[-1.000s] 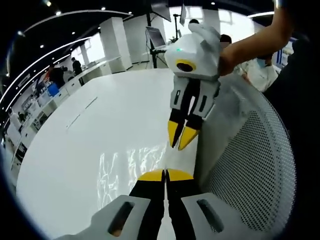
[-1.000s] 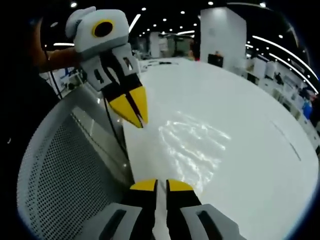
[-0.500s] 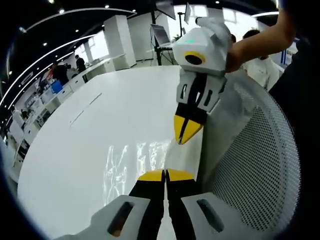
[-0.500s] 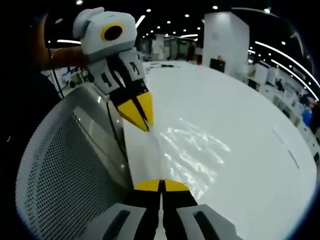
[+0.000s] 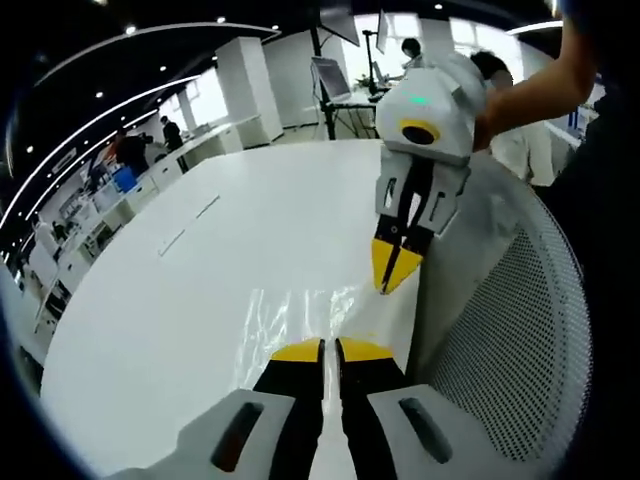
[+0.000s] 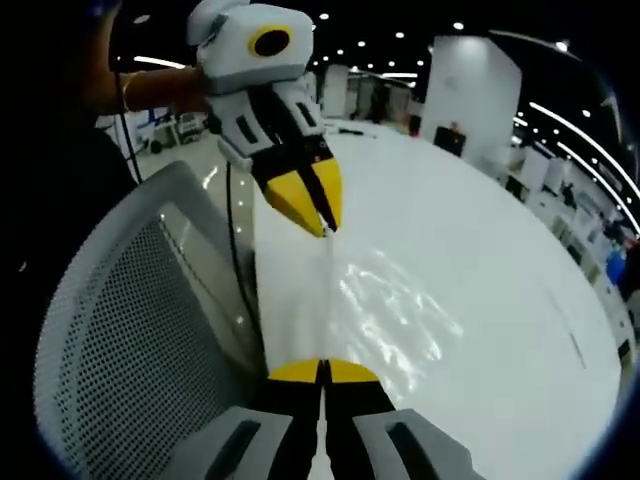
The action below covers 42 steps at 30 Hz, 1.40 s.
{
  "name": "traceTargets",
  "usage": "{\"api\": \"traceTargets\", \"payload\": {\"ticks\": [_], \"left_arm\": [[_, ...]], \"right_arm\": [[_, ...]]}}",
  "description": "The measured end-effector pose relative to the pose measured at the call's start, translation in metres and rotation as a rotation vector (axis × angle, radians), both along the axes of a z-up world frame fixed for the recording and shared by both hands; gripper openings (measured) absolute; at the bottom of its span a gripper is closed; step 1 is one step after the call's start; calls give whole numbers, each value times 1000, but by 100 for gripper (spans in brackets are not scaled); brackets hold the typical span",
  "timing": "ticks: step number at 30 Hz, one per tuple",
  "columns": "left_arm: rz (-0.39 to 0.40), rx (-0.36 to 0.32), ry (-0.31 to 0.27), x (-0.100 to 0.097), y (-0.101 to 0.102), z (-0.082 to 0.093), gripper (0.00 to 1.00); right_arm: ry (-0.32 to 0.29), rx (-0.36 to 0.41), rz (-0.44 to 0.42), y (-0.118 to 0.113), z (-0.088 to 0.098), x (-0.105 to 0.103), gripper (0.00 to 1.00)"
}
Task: Open the resealable bag by pulling the two sides of the seal apart until the entire bag opening is separated and visibly accessible.
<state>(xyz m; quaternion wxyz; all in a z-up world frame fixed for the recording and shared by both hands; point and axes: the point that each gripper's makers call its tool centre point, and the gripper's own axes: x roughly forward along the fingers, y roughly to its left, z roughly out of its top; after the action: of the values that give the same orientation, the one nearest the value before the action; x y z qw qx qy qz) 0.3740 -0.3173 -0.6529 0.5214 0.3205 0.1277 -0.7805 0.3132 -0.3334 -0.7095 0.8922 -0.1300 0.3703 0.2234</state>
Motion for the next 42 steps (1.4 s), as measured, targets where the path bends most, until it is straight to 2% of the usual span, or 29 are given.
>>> {"api": "traceTargets", "payload": {"ticks": [3,6,14,17,23,27,35,42], "left_arm": [[4,-5,4,0,-3,7,3],[5,9,-54,5,-8,8,3],[-73,69,-22,-11,-15,-3,11],[-96,96,4,-18,-16,-9,12],[-119,117,18,-24,-18,-13,12],[-138,128,63,-34,-20,-14,11],[-208,188,29,-44,-15,-31,11],[-230,267,29,-48,-6,-48,4]], "right_arm": [[2,-11,21,4,1,0,0],[6,-28,39,5,2,0,0],[14,-84,100,9,2,-1,0],[18,-106,129,12,2,-2,0],[25,-134,161,15,2,-2,0],[26,-147,186,18,2,-1,0],[28,-172,219,23,3,0,0],[43,-196,263,30,-2,-2,0]]}}
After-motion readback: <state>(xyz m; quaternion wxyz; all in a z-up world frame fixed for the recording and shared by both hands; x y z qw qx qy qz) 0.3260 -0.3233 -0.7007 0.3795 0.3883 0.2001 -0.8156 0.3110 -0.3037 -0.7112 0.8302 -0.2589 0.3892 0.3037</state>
